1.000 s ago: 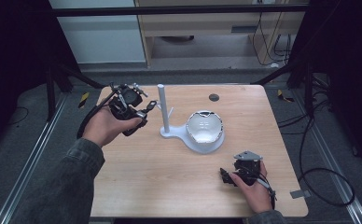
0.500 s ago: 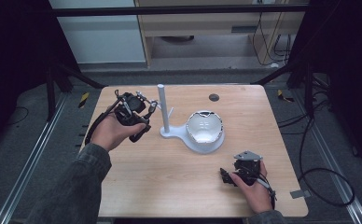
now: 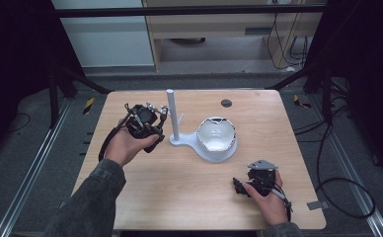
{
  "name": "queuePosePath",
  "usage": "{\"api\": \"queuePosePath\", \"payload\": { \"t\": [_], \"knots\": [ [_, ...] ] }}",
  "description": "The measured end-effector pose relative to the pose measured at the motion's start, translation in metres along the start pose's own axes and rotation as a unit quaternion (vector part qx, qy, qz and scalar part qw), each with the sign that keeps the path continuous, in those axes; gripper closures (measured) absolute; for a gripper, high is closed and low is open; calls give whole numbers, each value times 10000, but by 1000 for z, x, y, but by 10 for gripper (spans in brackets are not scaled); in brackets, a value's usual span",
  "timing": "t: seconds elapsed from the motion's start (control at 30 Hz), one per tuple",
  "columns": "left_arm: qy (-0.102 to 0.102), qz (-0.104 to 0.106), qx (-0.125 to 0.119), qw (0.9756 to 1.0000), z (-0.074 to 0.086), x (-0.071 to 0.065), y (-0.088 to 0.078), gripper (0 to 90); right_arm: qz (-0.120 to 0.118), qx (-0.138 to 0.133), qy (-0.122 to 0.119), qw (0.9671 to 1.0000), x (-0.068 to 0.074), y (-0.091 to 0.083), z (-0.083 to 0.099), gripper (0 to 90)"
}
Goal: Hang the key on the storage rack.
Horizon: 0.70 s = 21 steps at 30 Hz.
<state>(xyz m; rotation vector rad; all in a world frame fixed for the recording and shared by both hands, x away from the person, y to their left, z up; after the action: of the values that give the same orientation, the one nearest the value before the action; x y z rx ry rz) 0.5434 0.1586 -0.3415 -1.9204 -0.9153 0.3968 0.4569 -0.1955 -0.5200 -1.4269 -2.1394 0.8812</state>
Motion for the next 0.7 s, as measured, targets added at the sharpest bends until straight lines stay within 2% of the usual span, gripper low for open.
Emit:
{"api": "queuePosePath", "payload": {
  "t": [0.07, 0.13, 0.23, 0.53, 0.7],
  "knots": [
    [-29, 2, -48, 10000, 2, 0, 3, 490, 4, 0, -18, 10000, 0, 0, 0, 5],
    [39, -146, -121, 9998, 3, -2, 7, 490, 1, 3, 3, 10000, 0, 0, 0, 5],
    [77, -202, -239, 9995, 5, -5, 11, 490, 0, 2, 5, 10000, 0, 0, 0, 5],
    [-33, -282, -548, 9981, 9, -8, 27, 489, 0, 0, 2, 10000, 0, 0, 0, 5],
    [-129, -220, -711, 9971, 12, -9, 34, 489, -3, -2, -4, 10000, 0, 0, 0, 5]
  ]
}}
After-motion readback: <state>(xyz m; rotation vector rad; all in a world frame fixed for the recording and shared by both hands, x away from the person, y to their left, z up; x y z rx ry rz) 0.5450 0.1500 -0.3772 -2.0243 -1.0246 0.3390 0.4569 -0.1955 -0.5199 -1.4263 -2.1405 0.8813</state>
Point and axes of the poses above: each handheld gripper's, and its own axes: y roughly forward along the jaws, z roughly out of its underside, x roughly to its left, the point moved 1 cm from there along y, roughly forward along the jaws, and after that the axes turned 1 degree about x, right-handed, at the moved point
